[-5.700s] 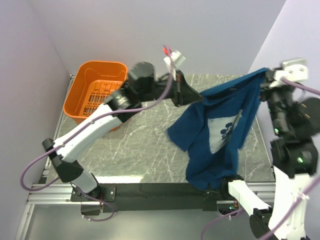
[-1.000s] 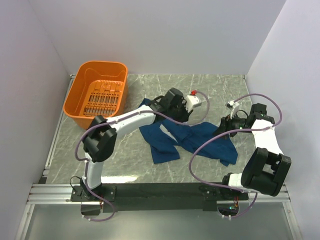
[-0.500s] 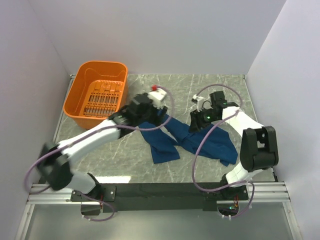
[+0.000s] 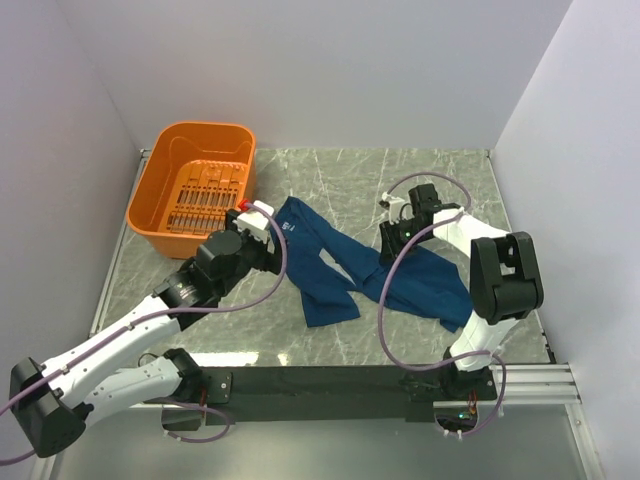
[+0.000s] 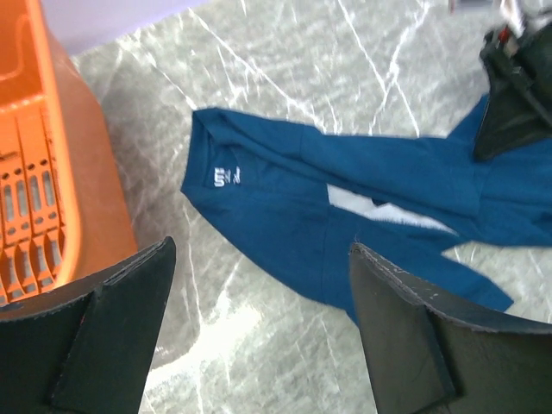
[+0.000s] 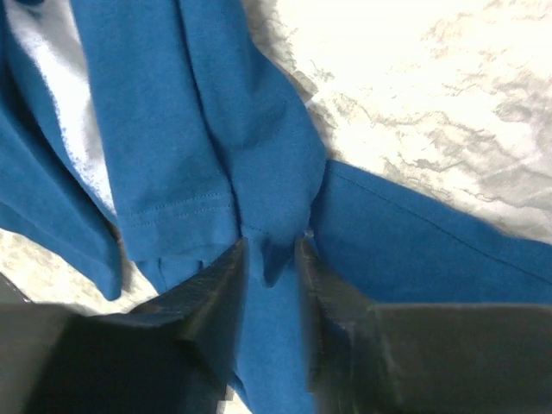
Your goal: Fold and stack the t-shirts
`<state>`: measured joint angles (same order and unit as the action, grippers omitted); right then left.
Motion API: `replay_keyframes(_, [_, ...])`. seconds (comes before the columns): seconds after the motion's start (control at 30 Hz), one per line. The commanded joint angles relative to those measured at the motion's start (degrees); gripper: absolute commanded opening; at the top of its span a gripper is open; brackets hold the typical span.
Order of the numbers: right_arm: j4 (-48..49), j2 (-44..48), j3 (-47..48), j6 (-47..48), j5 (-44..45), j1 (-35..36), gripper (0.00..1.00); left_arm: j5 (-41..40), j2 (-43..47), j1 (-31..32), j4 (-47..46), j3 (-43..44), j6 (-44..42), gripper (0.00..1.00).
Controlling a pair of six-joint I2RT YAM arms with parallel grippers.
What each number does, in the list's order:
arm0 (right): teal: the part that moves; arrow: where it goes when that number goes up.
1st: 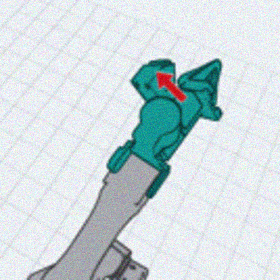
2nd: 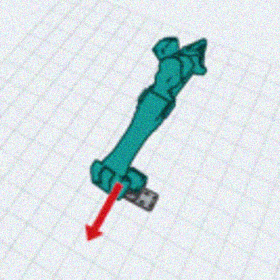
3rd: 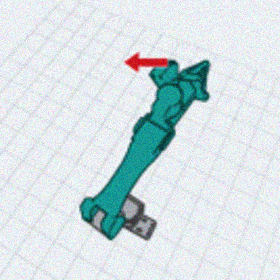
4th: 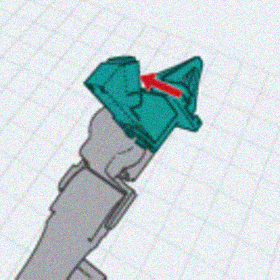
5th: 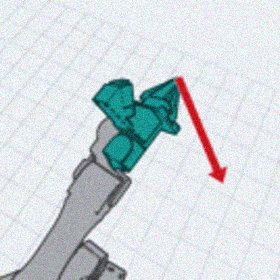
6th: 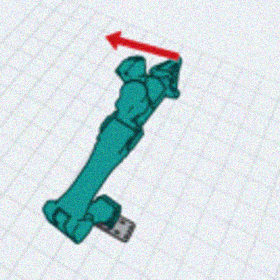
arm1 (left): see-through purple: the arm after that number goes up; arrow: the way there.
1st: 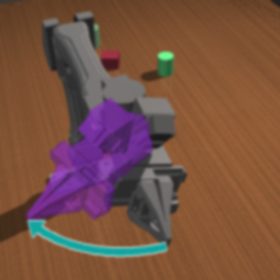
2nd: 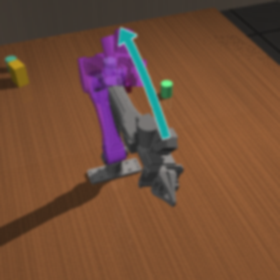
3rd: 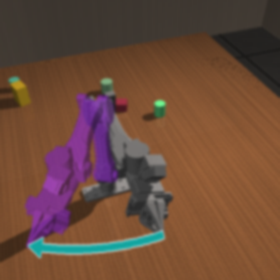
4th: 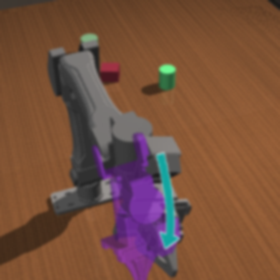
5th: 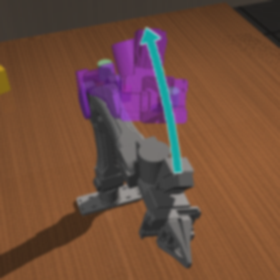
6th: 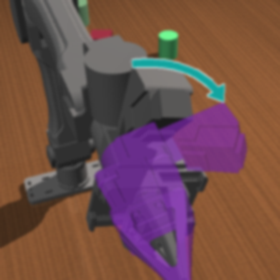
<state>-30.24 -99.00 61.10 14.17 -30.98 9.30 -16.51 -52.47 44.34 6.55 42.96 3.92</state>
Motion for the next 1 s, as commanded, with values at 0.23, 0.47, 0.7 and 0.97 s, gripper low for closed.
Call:
replay_keyframes(0.23, [-2.19, 0.38, 4.81, 0.33, -1.63, 0.46, 0.0, 1.83, 1.14, -0.13, -2.85, 0.55, -0.14, 0.86])
replay_keyframes(0.47, [0.26, 8.37, 7.8, 0.68, 0.83, -2.0, 0.0, 4.29, 0.79, -0.13, -3.2, 0.37, -0.23, 0.86])
replay_keyframes(0.7, [0.7, 5.84, 13.16, 1.73, 4.52, -5.69, 0.0, 7.89, 0.17, -0.04, -3.38, 0.28, -0.23, 0.86])
replay_keyframes(0.97, [0.54, 1.8, 17.11, 5.6, 2.77, -7.28, 0.01, 12.47, -1.32, -0.13, -4.17, 0.37, -0.76, 0.85])
